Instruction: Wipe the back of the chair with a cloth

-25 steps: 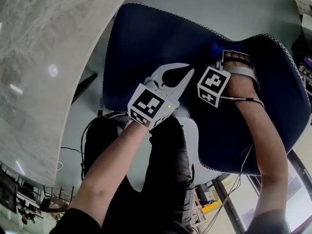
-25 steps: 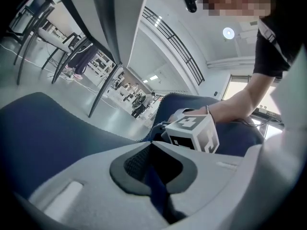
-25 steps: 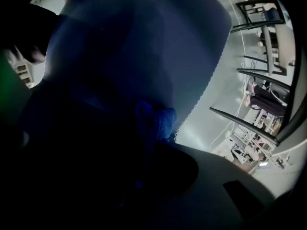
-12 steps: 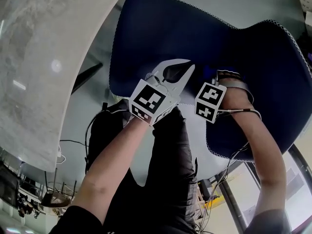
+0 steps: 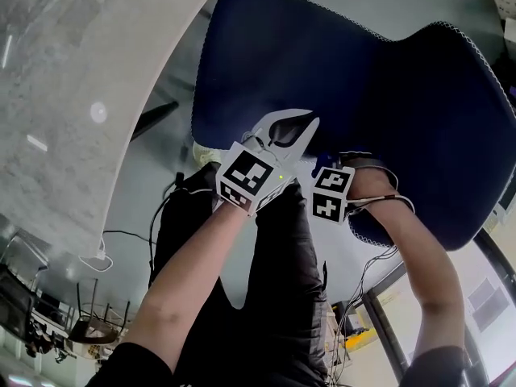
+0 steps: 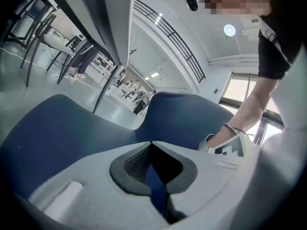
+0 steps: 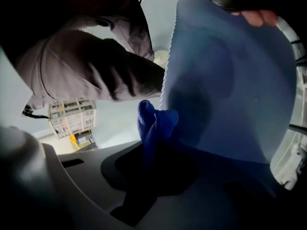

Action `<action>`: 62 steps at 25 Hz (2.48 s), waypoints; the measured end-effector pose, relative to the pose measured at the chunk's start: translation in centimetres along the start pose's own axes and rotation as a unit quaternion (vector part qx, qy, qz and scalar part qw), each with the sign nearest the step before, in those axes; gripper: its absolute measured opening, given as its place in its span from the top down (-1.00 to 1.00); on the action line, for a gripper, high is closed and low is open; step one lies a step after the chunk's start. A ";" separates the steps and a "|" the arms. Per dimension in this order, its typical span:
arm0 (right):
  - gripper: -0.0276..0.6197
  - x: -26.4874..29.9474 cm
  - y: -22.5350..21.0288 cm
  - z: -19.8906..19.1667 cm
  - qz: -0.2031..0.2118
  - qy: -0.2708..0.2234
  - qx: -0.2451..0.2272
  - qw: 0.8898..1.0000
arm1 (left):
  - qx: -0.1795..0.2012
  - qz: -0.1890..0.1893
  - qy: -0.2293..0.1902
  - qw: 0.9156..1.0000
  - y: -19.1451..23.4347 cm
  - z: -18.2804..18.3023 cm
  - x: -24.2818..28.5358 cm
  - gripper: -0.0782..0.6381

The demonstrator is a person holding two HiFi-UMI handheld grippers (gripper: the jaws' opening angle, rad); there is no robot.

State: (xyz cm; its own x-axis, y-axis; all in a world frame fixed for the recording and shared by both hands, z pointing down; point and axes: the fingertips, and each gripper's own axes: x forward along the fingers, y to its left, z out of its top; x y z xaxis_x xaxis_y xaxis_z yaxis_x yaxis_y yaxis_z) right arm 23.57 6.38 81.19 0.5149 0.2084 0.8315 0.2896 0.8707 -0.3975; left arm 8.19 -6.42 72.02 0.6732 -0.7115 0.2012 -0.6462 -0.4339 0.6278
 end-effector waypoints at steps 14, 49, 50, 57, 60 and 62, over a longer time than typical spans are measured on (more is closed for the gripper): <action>0.72 -14.9 0.8 4.3 -0.016 -0.334 0.192 0.923 | 0.052 -0.007 0.026 0.998 -7.0 11.1 -6.0 0.76; 0.72 -68.0 13.9 -18.9 -0.345 -0.739 0.443 0.372 | 0.224 -0.057 -0.026 0.972 -35.3 46.0 -18.0 0.76; 0.72 -68.3 14.3 -19.1 -0.350 -0.739 0.442 0.370 | 0.226 -0.061 -0.030 0.972 -35.8 46.1 -18.1 0.76; 0.73 -69.7 15.5 -19.3 -0.368 -0.739 0.431 0.364 | 0.238 -0.067 -0.046 0.968 -37.5 47.0 -18.3 0.76; 0.73 -70.2 15.6 -19.1 -0.366 -0.742 0.429 0.362 | 0.238 -0.062 -0.048 0.968 -37.4 47.1 -18.6 0.76; 0.73 -70.2 15.6 -19.0 -0.366 -0.743 0.427 0.363 | 0.238 -0.059 -0.050 0.968 -37.3 47.0 -18.8 0.76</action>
State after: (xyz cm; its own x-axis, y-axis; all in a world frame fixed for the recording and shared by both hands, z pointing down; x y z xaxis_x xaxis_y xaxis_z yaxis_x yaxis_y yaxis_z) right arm 7.21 -3.13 9.22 -0.6358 -0.7595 0.1373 -0.7718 0.6242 -0.1214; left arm 2.81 -2.82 9.49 0.7297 -0.6811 0.0605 -0.6753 -0.7038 0.2205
